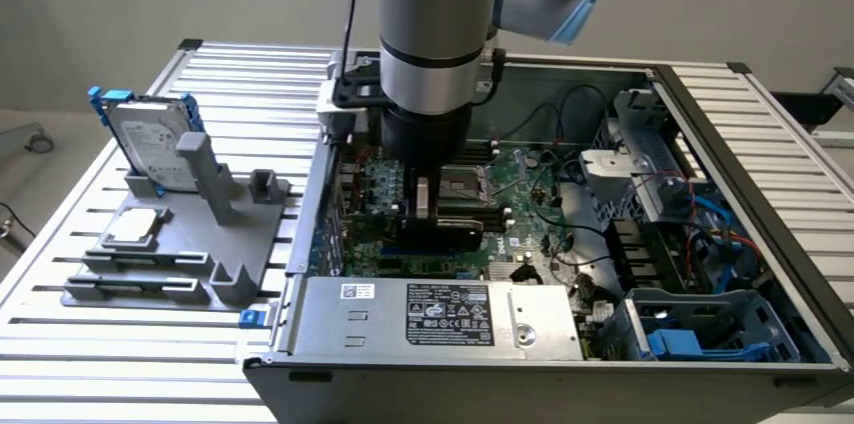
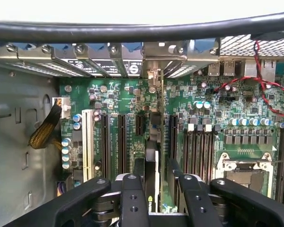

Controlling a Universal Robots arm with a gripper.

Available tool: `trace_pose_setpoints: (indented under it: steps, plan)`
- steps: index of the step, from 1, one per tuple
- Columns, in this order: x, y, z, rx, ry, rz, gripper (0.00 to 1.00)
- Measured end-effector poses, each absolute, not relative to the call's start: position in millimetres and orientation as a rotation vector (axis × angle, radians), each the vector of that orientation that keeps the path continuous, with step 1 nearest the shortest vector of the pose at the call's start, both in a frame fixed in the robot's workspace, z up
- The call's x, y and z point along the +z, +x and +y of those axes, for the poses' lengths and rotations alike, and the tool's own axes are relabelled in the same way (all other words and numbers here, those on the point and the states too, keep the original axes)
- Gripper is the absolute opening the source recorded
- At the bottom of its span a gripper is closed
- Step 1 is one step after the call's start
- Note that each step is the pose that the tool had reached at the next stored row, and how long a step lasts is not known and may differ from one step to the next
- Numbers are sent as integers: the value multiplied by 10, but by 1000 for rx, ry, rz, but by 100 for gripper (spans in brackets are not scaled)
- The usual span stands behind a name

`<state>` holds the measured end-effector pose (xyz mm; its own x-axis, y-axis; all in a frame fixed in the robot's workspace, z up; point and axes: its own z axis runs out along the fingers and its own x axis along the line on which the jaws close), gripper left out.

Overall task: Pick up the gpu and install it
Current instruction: 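Insert the gpu into the slot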

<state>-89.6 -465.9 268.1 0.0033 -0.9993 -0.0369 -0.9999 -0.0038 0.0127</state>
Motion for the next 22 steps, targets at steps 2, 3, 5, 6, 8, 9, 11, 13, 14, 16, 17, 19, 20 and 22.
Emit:
trace_pose_setpoints:
  steps: [2,3,5,6,8,9,11,13,14,16,17,19,20,22]
  plan:
    - [2736,-894,-4659,57,-2214,2206,34]
    - [2769,-893,-4659,58,-2214,2206,34]
    - [2839,-892,-4659,61,-2215,2208,34]
    - [2872,-890,-4659,62,-2216,2208,34]
    - [2927,-885,-4659,65,-2217,2209,34]
    - [2947,-883,-4659,66,-2218,2210,34]
    - [2977,-880,-4659,68,-2218,2211,31]
    - [2990,-878,-4659,69,-2219,2211,18]
    - [2990,-879,-4659,70,-2219,2211,13]
    - [2990,-878,-4659,70,-2219,2211,11]
    - [2990,-878,-4659,70,-2219,2211,11]
    - [2990,-878,-4659,70,-2219,2211,11]
    - [2990,-878,-4659,70,-2219,2211,11]
    - [2990,-878,-4659,70,-2219,2211,11]
